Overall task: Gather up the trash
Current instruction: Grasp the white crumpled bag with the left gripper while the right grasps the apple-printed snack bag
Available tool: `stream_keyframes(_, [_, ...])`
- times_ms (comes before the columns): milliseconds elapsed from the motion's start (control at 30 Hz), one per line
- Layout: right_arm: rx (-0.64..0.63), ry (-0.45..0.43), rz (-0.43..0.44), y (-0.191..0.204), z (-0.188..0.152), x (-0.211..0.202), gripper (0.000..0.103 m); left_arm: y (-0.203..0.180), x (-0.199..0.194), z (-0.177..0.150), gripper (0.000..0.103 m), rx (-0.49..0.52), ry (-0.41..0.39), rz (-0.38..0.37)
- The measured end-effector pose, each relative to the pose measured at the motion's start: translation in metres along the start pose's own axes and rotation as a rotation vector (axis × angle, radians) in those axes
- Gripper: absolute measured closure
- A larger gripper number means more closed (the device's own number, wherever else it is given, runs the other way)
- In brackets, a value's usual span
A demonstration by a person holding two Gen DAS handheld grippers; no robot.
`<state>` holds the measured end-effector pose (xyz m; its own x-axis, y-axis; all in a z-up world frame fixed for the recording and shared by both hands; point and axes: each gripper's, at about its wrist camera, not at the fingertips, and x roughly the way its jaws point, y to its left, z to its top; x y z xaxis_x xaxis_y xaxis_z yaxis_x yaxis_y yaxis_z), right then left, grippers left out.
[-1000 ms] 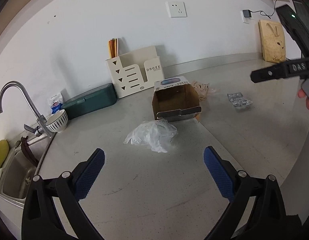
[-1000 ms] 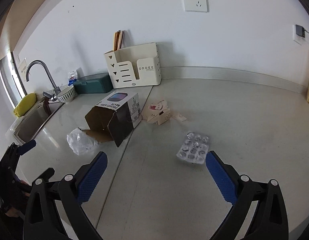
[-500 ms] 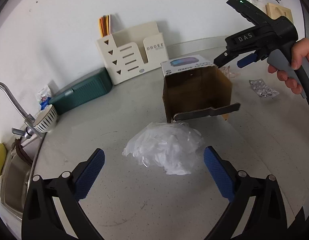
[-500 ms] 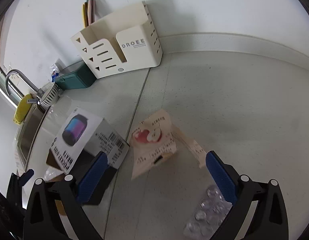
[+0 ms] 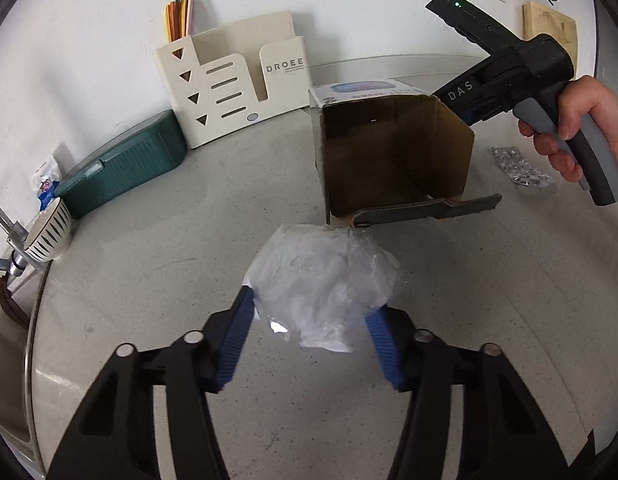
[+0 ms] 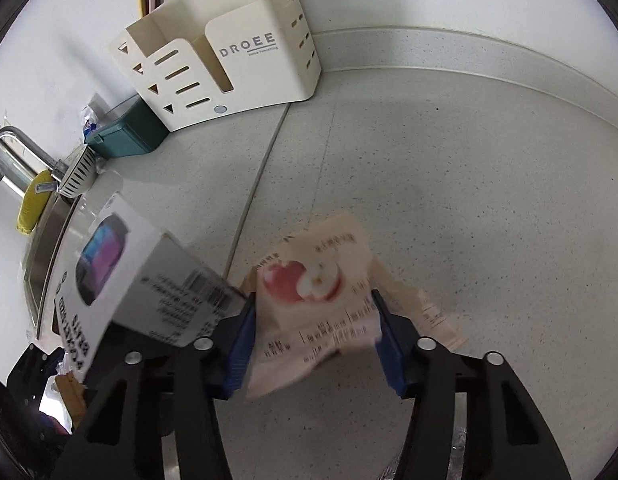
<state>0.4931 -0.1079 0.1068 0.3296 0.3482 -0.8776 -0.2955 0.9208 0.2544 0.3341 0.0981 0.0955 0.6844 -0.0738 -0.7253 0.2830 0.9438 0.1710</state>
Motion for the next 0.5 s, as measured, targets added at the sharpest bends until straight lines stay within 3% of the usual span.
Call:
stream_keyframes(167, [-0.015,-0.016,0.001,0.002,-0.002,-0.009,0.066,0.0,-0.002,-0.006,0.064,-0.007,0.005,-0.024])
stream_keyframes(500, [-0.02,-0.063,-0.002,0.007,-0.02,-0.045,0.067,0.002,-0.032,-0.024,0.072,-0.067,-0.025,-0.053])
